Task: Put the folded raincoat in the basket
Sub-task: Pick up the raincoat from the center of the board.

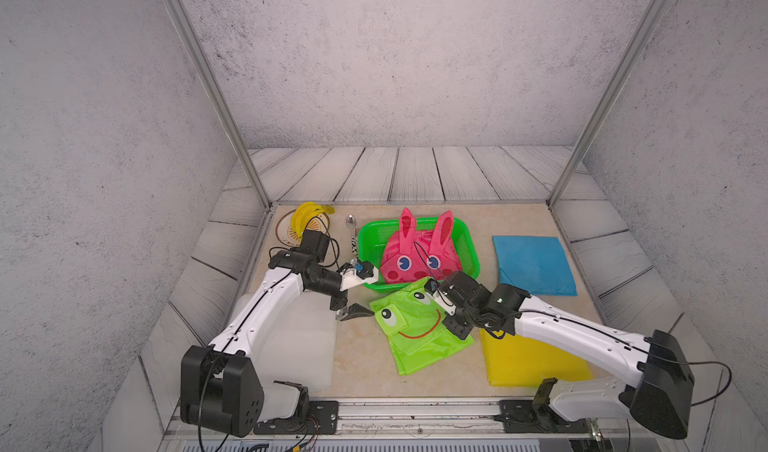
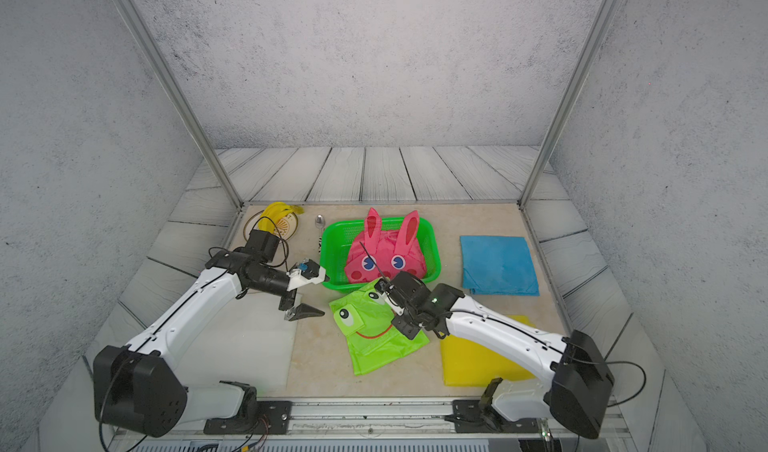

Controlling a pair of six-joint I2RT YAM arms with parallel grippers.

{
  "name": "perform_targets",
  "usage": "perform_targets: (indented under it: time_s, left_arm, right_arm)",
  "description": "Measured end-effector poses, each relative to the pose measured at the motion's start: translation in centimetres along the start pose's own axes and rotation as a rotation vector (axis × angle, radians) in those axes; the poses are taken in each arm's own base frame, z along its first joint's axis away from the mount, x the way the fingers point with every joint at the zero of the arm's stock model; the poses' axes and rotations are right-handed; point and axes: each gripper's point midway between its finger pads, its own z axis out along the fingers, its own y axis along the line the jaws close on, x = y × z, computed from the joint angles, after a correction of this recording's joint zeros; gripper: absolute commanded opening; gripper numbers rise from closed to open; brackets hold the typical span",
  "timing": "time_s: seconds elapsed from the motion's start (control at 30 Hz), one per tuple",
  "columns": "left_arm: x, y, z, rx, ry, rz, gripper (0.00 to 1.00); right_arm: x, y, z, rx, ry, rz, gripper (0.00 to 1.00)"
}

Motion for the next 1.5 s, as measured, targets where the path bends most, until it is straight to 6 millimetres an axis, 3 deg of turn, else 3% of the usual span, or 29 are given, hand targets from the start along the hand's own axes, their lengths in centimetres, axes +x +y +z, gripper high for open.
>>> perform_targets:
  time_s: [0.23, 0.6, 1.13, 1.4, 1.5]
  left_arm:
    - [0.5, 1.0, 2.0, 0.008, -0.065, -0.083, 1.00]
    - [0.9, -1.9, 5.9, 0.139, -0.051, -0.083, 1.00]
    - [0.2, -5.8, 4.4, 0.274, -0.052, -0.096, 1.00]
    - [1.3, -4.5, 5.8, 0.206, -0.020, -0.164, 1.00]
    - [1.2, -3.7, 6.3, 0.173, -0.010, -0.156, 0.94]
  right_arm:
    - [-2.1, 1.1, -0.6, -0.044, -0.171, -0.198, 0.00]
    - [-3.9, 1.6, -0.3, -0.069, -0.223, -0.260, 0.00]
    - [-4.0, 0.0, 0.1, -0.007, -0.214, -0.133, 0.00]
    - [-3.7, -0.8, 0.6, 0.006, -0.193, -0.052, 0.00]
    - [-3.7, -0.7, 0.6, -0.005, -0.196, -0.041, 0.00]
